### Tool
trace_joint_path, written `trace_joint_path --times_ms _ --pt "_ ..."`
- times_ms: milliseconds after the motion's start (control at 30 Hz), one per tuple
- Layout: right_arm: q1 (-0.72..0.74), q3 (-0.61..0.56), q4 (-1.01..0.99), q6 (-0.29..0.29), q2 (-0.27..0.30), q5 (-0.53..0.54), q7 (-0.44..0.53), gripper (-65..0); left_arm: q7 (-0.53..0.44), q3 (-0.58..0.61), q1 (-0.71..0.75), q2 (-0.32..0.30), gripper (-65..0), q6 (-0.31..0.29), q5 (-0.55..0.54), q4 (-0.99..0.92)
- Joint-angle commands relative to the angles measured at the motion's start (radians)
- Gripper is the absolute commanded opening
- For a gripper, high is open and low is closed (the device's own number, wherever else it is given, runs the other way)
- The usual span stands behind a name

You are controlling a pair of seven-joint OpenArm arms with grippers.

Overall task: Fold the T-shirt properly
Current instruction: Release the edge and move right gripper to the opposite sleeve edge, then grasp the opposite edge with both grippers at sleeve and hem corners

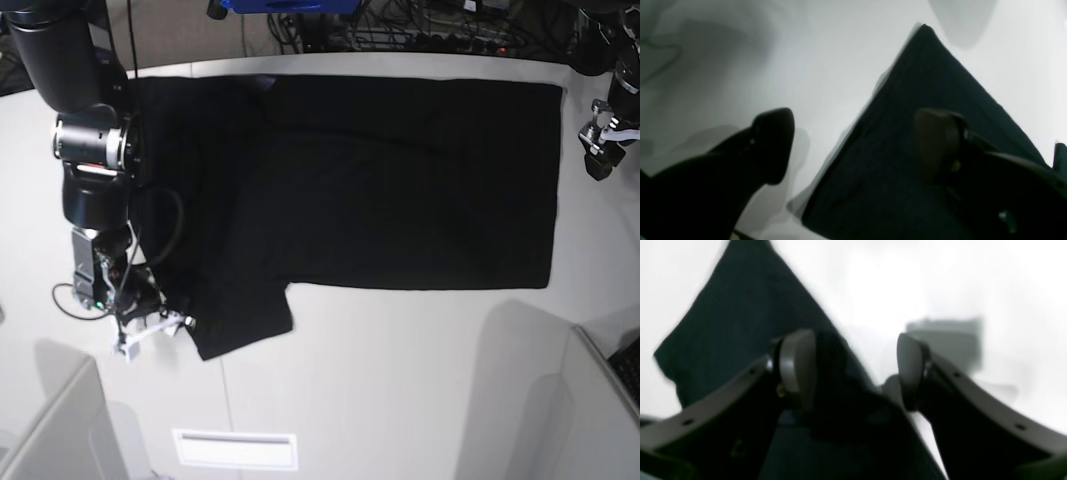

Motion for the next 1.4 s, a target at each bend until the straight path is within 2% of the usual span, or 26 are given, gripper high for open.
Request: trace_joint_path --times_ms 0,200,267,333,500,533,633,700,767,867,967,1067,1167,1367 --pt "0.028 0.0 0.011 0.014 0.002 0.006 0.0 -29.4 -0.014 -0.007 0.002 -0.017 -11.2 -0.007 -0.01 0.014" --pt "0.008 -0.011 0.012 0.025 -0.018 0.003 -0.013 -29.6 -0.014 -0.007 0.001 -0.017 -11.2 -0.007 -0.01 0.014" --pt "0.008 -0.011 0.012 0.025 -0.018 0.002 -0.013 -31.7 -0.014 -0.007 0.001 -0.017 -11.2 -0.007 -0.01 0.014" --pt "0.008 -0.013 0.012 0.025 -0.018 0.002 -0.013 -39.0 -0.014 -0.005 0.001 -0.017 -11.2 -0.007 -0.01 0.013" --pt "0.008 -0.013 0.012 0.025 -0.017 0.0 -0.013 -62.7 -0.011 0.006 -0.048 -0.051 -11.2 -0.002 -0.01 -0.007" --pt "0.008 -0.013 0.012 0.023 -0.017 0.0 -0.013 -65.0 -0.011 0.006 -0.071 -0.055 -11.2 -0.001 -0.01 -0.027" --pt "0.008 -0.01 0.012 0.022 -0.018 0.0 -0.013 -65.0 0.0 0.02 -0.169 -0.116 -11.2 -0.001 -0.01 -0.134" --pt "0.01 -0.011 0.012 0.02 -0.018 0.0 -0.013 -65.0 0.038 0.079 -0.271 -0.192 -11.2 -0.001 0.019 -0.245" --pt "0.011 -0.011 0.012 0.02 -0.018 0.0 -0.013 -65.0 0.052 0.178 -0.387 -0.253 -11.2 -0.004 0.091 -0.358" --pt "0.011 -0.011 0.012 0.02 -0.018 0.0 -0.013 -65.0 0.051 0.339 -0.558 -0.304 -11.2 -0.005 0.225 -0.504" --pt "0.011 -0.011 0.012 0.02 -0.02 0.0 -0.014 -65.0 0.049 0.483 -0.74 -0.308 -11.2 -0.008 0.358 -0.67" --pt "0.013 -0.011 0.012 0.02 -0.02 0.0 -0.017 -65.0 0.038 0.6 -0.875 -0.299 -11.2 -0.013 0.429 -0.829" --pt "0.013 -0.011 0.012 0.02 -0.02 0.0 -0.019 -65.0 -0.068 0.735 -0.95 -0.298 -11.2 -0.059 0.455 -0.961" --pt "0.008 -0.013 0.012 0.022 -0.015 0.0 -0.017 -65.0 -0.173 0.85 -1.019 -0.296 -11.2 -0.065 0.447 -1.13"
